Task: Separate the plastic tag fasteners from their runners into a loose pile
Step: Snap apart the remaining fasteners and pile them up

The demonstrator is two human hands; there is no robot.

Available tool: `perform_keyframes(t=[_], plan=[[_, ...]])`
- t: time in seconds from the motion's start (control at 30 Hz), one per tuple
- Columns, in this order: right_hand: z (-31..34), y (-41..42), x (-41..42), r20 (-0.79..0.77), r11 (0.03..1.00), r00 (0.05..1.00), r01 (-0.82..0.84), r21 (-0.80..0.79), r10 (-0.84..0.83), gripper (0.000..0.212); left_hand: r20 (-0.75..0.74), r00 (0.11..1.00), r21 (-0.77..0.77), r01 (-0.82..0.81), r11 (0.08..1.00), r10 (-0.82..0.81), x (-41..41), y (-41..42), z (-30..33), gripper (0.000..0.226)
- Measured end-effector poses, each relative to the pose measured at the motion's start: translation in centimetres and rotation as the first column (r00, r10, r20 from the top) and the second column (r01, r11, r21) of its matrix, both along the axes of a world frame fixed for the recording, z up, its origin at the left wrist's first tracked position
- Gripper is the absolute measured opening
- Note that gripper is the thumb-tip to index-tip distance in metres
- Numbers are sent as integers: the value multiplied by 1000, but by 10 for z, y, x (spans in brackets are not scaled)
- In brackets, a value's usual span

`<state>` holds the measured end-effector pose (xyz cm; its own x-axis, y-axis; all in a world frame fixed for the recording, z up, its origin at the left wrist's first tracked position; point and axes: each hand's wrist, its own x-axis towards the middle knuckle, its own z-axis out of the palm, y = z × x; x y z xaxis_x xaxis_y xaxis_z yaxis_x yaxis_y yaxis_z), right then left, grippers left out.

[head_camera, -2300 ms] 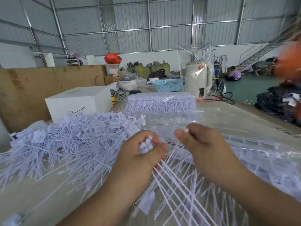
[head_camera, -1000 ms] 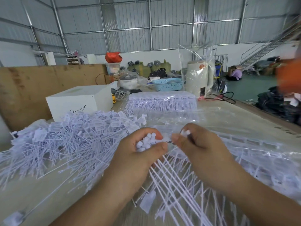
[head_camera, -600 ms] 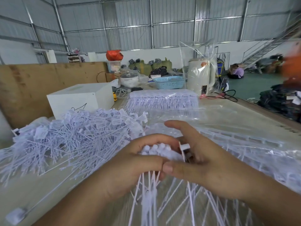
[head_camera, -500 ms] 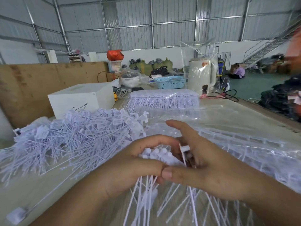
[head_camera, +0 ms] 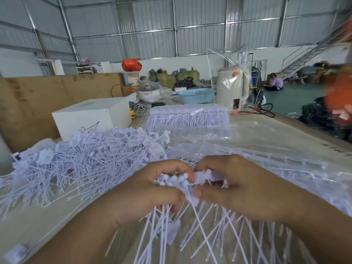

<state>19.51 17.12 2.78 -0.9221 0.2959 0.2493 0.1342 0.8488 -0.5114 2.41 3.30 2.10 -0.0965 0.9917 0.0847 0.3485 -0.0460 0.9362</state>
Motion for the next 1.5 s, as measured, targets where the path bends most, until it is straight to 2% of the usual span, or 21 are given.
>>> perform_keyframes(t=[0.03, 0.13, 0.27, 0.47, 0.53, 0.6, 0.67, 0.73, 0.8, 0.87, 1.0, 1.13, 1.27, 1.4, 1.5], plan=[[1, 2, -1, -27, 1000, 1000, 16, 14, -16, 25, 21, 1000, 20, -19, 1000, 19, 0, -1, 1, 26], [0, 5, -3, -121, 995, 991, 39, -88, -49, 34, 36, 996, 93, -87, 992, 84, 3, -1, 2, 24], [-3, -1, -9, -296, 978, 943, 100, -182, -151, 36, 69, 980, 206, -198, 958, 188, 11, 3, -2, 19], [-12, -16, -18, -498, 964, 826, 241, -109, -263, 33, 228, 927, 264, -352, 898, 297, 22, 8, -5, 18], [-9, -7, -15, -546, 931, 754, 312, -192, -365, 33, 284, 913, 269, -368, 890, 292, 23, 6, -3, 23], [-2, 6, -8, -571, 908, 708, 280, -312, -415, 35, 289, 912, 272, -369, 889, 290, 22, 5, -1, 27], [6, 11, 0, -573, 916, 752, 98, -389, -324, 32, 256, 917, 256, -370, 893, 307, 20, 4, 0, 24], [5, 6, -1, -496, 911, 859, -99, -401, -125, 30, 213, 936, 237, -327, 915, 280, 17, 5, 0, 20], [-5, 1, -7, -341, 934, 938, -177, -310, 65, 45, 196, 959, 236, -247, 940, 203, 16, 5, 1, 23], [-13, -2, -12, -248, 949, 959, -199, -243, 138, 58, 166, 977, 245, -173, 954, 134, 14, 4, 1, 26], [-14, -5, -11, -254, 942, 957, -205, -266, 136, 68, 125, 992, 164, 14, 986, -35, 9, -2, 6, 24], [-15, -6, -11, -224, 934, 961, -222, -281, 161, 78, 85, 987, 26, 136, 990, -138, 5, -7, 10, 40], [-15, -8, -11, -215, 924, 957, -251, -289, 193, 64, 71, 980, -49, 188, 981, -185, 2, -10, 13, 42], [-15, -11, -12, -264, 942, 951, -227, -247, 160, 45, 94, 974, -53, 213, 976, -208, 0, -13, 16, 36], [-14, -10, -12, -315, 950, 943, -187, -248, 103, 46, 117, 975, -31, 193, 981, -189, 2, -12, 16, 37]])
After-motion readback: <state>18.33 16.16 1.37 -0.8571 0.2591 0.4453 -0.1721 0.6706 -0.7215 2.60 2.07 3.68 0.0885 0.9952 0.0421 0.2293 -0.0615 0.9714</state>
